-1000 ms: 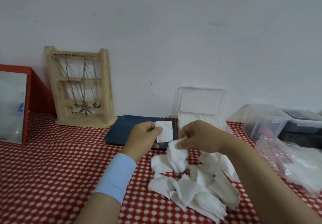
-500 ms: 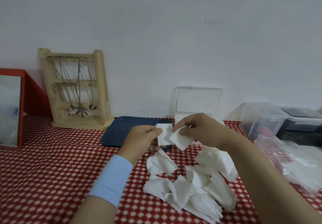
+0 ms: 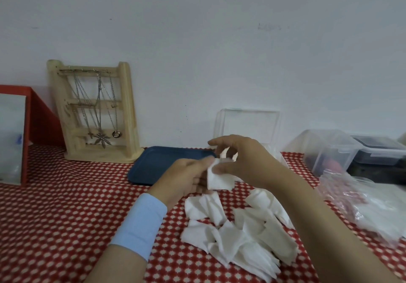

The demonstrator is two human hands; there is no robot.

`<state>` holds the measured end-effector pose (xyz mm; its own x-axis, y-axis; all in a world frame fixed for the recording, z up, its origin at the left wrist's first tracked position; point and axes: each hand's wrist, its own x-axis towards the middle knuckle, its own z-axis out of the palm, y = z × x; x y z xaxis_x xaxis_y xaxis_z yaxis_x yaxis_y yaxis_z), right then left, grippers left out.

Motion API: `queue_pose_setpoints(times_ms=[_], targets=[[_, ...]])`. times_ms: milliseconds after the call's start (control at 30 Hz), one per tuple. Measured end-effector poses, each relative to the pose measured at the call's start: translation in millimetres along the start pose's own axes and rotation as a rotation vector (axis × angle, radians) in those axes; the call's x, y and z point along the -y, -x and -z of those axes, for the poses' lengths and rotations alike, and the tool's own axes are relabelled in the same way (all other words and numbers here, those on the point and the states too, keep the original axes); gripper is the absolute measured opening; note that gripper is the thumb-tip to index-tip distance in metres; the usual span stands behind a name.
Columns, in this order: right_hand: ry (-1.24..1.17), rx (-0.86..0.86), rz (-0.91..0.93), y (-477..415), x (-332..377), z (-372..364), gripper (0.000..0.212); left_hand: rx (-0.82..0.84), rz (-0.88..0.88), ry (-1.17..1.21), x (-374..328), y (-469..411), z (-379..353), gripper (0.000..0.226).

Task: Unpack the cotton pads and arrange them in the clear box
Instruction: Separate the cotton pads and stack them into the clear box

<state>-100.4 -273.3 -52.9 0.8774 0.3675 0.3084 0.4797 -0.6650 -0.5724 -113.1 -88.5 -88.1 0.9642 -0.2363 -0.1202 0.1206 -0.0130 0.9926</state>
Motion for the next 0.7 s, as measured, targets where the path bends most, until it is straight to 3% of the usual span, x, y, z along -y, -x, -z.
queue_pose_setpoints(times_ms=[67, 133, 267, 433, 500, 600, 700], targets=[[-0.003, 0.010, -0.067, 0.2, -1.0, -0.2, 0.064, 0.049, -0.062, -0.133, 1.1, 3.2, 2.9, 0.010], [-0.085, 0.049, -0.154, 0.1, -2.3, -0.2, 0.057, 0.045, -0.068, -0.200, 3.2, 2.6, 7.7, 0.016], [-0.090, -0.016, -0.250, 0.2, -0.9, -0.7, 0.024, -0.093, -0.044, -0.238, 6.4, -3.5, 15.0, 0.020], [0.203, 0.355, -0.334, 6.2, 9.6, -22.9, 0.048, -0.291, -0.056, -0.135, 10.8, -8.6, 22.5, 0.021], [0.253, 0.426, -0.304, 8.7, 11.6, -35.4, 0.040, -0.310, -0.075, -0.127, 10.9, -9.9, 22.8, 0.021], [0.211, 0.405, -0.267, 7.4, 7.8, -38.8, 0.025, -0.326, -0.099, -0.100, 9.3, -8.7, 21.7, 0.018], [0.052, 0.299, -0.268, 4.9, 3.9, -27.3, 0.031, -0.393, -0.112, -0.156, 9.1, -9.1, 22.4, 0.013]])
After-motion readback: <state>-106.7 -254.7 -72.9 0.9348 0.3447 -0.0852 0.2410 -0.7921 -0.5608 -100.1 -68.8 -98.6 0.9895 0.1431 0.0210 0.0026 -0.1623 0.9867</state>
